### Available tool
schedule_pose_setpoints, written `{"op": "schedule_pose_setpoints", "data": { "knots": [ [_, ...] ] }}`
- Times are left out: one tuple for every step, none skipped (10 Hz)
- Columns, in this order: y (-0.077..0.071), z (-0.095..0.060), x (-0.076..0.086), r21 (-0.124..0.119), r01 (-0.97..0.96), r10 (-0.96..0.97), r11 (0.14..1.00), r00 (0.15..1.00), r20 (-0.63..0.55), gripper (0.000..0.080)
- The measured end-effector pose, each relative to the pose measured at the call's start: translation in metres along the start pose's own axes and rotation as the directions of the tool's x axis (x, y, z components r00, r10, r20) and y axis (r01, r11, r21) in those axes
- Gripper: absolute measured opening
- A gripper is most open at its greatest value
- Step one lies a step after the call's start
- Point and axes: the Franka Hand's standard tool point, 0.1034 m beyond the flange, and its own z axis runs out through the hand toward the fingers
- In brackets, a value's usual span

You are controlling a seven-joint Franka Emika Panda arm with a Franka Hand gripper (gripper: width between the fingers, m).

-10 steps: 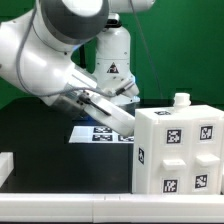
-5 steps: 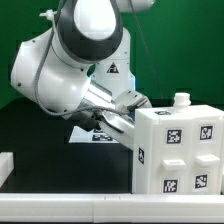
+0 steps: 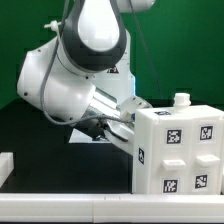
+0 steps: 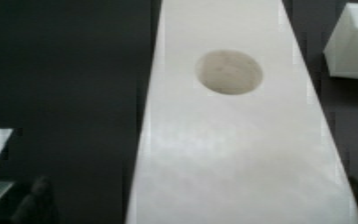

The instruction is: Assemble cabinet

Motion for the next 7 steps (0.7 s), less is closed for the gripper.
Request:
{"op": "schedule_pose_setpoints", "data": {
  "knots": [
    [-0.0003,0.0028,-0.0005,0.0,0.001,-0.001,1.0,1.0,-0.005,0.0796],
    [-0.0002,0.0022,-0.0001,0.0,0.001,-0.001,1.0,1.0,-0.005,0.0796],
    [-0.0002,0.002,0.0001,0.001,0.0,0.0,1.0,1.0,-0.005,0.0666],
    [-0.0002,0.0019,0.0002,0.001,0.0,0.0,1.0,1.0,-0.005,0.0666],
    [-0.0002,0.0019,0.0002,0.001,0.0,0.0,1.0,1.0,-0.006,0.0557],
    [-0.0002,0.0019,0.0002,0.001,0.0,0.0,1.0,1.0,-0.006,0.0558],
    [-0.0002,0.0018,0.0002,0.001,0.0,0.0,1.0,1.0,-0.006,0.0558]
  ]
}}
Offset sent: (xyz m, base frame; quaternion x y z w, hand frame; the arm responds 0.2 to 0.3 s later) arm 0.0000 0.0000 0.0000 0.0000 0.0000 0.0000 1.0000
